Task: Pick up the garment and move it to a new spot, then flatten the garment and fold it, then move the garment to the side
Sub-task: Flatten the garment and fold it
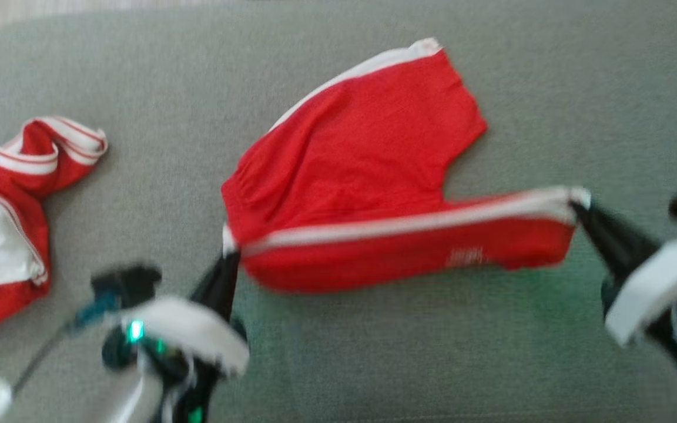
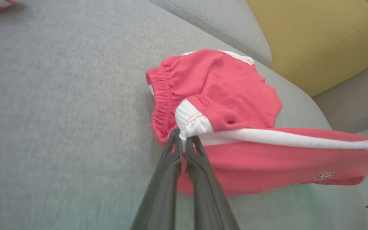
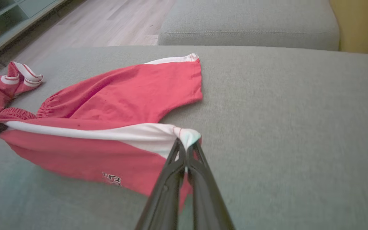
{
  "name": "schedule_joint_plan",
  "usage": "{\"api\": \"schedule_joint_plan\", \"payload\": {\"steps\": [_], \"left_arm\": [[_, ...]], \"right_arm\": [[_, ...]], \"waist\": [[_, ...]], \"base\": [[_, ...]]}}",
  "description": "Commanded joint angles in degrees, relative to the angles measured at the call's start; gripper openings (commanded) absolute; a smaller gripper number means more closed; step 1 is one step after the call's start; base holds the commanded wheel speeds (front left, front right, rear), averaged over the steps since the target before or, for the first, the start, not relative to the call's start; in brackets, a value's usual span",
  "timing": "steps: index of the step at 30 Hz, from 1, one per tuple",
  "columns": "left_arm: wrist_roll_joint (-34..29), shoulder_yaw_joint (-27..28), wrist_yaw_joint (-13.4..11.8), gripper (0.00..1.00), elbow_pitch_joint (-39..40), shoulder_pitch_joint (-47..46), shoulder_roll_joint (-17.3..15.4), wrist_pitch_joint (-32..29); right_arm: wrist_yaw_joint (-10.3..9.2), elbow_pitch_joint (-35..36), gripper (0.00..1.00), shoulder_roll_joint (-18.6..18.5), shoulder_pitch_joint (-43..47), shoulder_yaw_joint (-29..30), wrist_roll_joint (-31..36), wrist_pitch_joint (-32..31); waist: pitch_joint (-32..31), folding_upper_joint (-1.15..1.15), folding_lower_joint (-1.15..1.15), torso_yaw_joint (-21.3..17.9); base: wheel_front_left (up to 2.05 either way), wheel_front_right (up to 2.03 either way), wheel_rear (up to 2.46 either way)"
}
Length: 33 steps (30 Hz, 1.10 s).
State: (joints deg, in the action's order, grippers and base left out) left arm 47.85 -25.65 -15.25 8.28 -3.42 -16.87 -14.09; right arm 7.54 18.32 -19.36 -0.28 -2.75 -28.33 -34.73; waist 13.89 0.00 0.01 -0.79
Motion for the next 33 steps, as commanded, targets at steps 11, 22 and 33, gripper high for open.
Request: {"api": "schedule_joint_plan", "payload": {"steps": [11, 22, 33], "left_arm": [[1.1, 3.0, 6.4, 0.0, -14.1, -24.4, 3.8, -0.8], [2.6, 1.5, 10.5, 0.0, -28.9, -35.1, 10.1, 0.7], [2.5, 1.1, 12.1, 1.0, -35.9, -34.6, 12.0, 7.4]], "right_arm": [[-0.05, -20.5, 0.0, -9.4, -34.1, -12.9, -8.8, 5.5], [-0.05, -45.0, 0.0, -8.5, -51.3, -25.1, -12.9, 17.7], [-0.05, -54.5, 1.0, -7.8, -51.9, -34.2, -12.6, 34.3]], "waist": [[9.7, 0.0, -0.01, 6.3], [12.4, 0.0, -0.01, 10.1], [10.8, 0.0, -0.01, 8.8]], "base": [[0.0, 0.0, 0.0], [0.0, 0.0, 0.0], [0.0, 0.0, 0.0]]}}
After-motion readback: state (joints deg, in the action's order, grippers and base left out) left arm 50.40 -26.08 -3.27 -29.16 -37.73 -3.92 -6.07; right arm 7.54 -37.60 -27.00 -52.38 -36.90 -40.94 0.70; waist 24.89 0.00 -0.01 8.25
